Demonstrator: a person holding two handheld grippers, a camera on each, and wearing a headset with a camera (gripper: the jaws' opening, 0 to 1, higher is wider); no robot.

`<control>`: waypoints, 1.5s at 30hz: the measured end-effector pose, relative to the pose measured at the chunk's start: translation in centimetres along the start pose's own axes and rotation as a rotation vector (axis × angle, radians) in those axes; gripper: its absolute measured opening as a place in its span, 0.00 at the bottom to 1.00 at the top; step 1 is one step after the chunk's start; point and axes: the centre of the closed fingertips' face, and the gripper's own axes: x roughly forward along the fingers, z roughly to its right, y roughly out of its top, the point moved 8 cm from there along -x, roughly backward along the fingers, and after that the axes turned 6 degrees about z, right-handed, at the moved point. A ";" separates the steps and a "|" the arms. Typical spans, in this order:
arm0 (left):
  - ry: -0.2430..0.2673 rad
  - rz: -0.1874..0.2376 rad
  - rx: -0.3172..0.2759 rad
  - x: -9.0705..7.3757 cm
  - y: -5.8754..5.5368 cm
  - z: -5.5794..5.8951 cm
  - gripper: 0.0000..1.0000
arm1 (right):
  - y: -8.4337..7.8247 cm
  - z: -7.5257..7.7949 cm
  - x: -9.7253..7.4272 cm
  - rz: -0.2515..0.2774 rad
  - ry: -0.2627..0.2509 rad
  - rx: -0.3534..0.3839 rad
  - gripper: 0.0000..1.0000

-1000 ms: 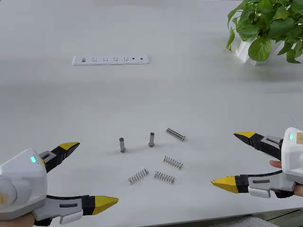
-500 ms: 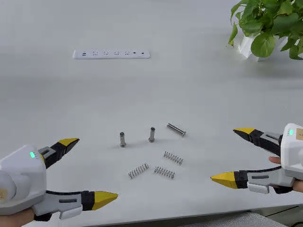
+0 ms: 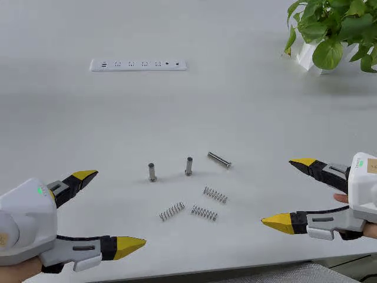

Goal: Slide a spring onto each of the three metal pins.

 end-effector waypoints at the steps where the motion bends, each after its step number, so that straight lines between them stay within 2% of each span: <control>1: 0.000 0.000 0.000 0.0 0.0 0.0 0.99 | 0.0 0.0 0.0 -0.001 0.000 0.000 0.88; 6: -0.001 -0.001 -0.003 0.0 -0.1 0.0 0.99 | -0.1 0.4 0.0 -0.004 0.002 -0.001 0.88; 15: 0.000 0.001 -0.011 -0.1 -0.3 -0.2 0.99 | 1.5 -0.1 0.7 -0.008 0.009 -0.011 0.87; 24: -0.003 -0.001 -0.017 0.0 -0.5 -0.5 0.99 | 2.7 0.5 1.7 -0.011 0.022 -0.023 0.84; 41: -0.004 -0.001 -0.030 0.2 -0.6 -1.2 0.99 | 5.3 2.0 5.6 -0.017 0.056 -0.034 0.72; 45: -0.008 -0.005 -0.031 0.3 -0.7 -1.3 0.99 | 5.5 2.6 6.7 -0.042 0.059 -0.038 0.68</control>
